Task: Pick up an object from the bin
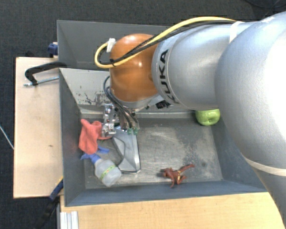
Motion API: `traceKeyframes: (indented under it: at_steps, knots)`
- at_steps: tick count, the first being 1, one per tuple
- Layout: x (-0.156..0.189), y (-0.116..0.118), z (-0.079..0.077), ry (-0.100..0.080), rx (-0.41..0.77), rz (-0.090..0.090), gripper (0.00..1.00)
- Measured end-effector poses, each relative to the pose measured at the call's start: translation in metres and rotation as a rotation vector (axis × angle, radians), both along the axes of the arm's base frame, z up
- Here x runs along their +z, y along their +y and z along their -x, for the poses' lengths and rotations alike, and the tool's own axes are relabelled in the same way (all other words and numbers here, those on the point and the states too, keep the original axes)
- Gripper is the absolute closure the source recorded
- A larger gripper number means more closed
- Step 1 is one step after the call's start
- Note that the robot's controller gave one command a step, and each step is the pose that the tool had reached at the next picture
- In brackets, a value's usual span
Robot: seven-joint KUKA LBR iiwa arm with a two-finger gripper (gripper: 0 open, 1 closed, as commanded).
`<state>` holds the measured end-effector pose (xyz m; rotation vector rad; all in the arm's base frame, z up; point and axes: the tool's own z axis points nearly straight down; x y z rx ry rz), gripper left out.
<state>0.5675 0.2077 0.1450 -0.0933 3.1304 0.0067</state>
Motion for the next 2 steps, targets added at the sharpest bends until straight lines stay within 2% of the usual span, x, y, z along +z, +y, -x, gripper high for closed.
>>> traceKeyframes:
  at_steps: [1,2]
  knots:
    - [0.050,-0.030,0.017,0.011,0.109,0.004,1.00]
    - [0.122,-0.023,0.007,0.005,0.119,0.003,1.00]
